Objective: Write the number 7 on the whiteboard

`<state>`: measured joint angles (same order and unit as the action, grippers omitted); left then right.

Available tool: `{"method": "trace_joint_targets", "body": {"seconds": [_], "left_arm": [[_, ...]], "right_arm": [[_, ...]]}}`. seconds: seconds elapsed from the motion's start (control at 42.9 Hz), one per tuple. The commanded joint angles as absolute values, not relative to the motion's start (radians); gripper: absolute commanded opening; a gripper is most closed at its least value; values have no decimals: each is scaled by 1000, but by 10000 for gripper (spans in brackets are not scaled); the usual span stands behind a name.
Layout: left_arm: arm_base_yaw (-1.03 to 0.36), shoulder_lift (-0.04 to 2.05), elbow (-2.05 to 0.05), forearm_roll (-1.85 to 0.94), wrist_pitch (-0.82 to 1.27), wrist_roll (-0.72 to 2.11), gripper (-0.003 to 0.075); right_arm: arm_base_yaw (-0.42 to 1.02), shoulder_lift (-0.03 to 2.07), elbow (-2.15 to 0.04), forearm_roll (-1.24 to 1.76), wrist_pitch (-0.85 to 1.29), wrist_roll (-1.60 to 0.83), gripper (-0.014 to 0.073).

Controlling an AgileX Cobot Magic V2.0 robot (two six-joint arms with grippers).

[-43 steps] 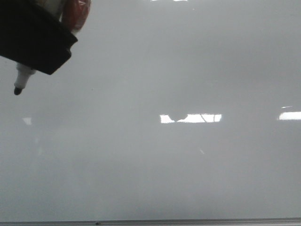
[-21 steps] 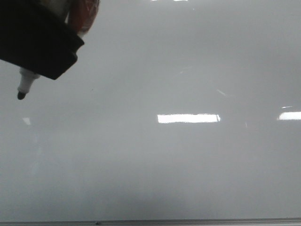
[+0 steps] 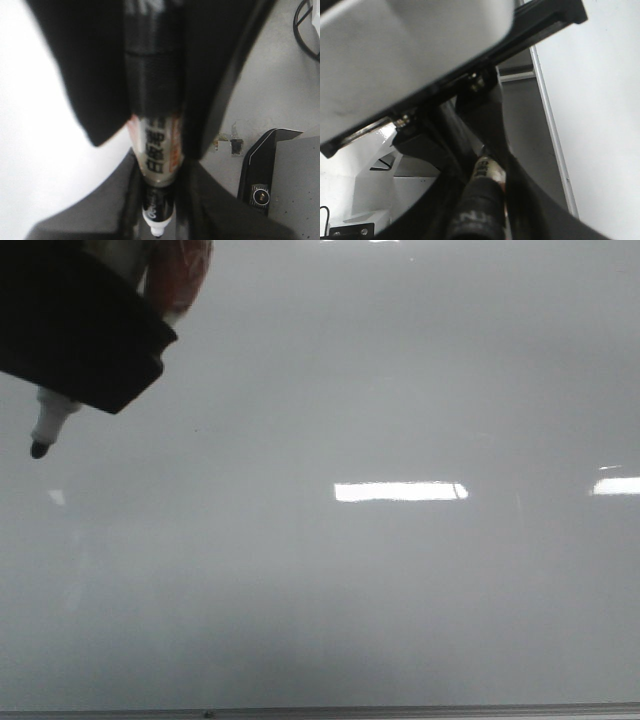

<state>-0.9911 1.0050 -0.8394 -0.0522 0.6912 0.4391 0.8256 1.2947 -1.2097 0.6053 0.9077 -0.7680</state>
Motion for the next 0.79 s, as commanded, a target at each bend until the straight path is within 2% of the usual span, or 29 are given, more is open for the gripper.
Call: {"method": "trace_joint_targets", "body": {"seconds": [0.0,0.07,0.163,0.233,0.42,0.49,0.607,0.77], "left_arm": [[-997,990,-872,-49,625,441,20],[-997,990,-872,-49,628,439,21],[-997,990,-872,-49,628,433,45],[-997,990,-872,-49,628,433,91],[-997,977,-872,-52,630,433,349],[-997,953,-869,-52,632,431,419],[-997,881,-850,-32,630,362,407],[-997,704,-758,0,566,291,258]], "right_arm": [[827,1274,-1245,652,889,-776,26],[825,1274,-1245,651,890,-776,-77],[825,1274,-1245,645,889,-776,-68],[823,1274,-1245,629,888,-776,-69],[755,1271,-1244,604,892,-775,-67],[701,1263,-1237,604,893,-775,-67],[613,1231,-1185,604,857,-775,-59],[482,1144,-1034,627,688,-775,-59]]}}
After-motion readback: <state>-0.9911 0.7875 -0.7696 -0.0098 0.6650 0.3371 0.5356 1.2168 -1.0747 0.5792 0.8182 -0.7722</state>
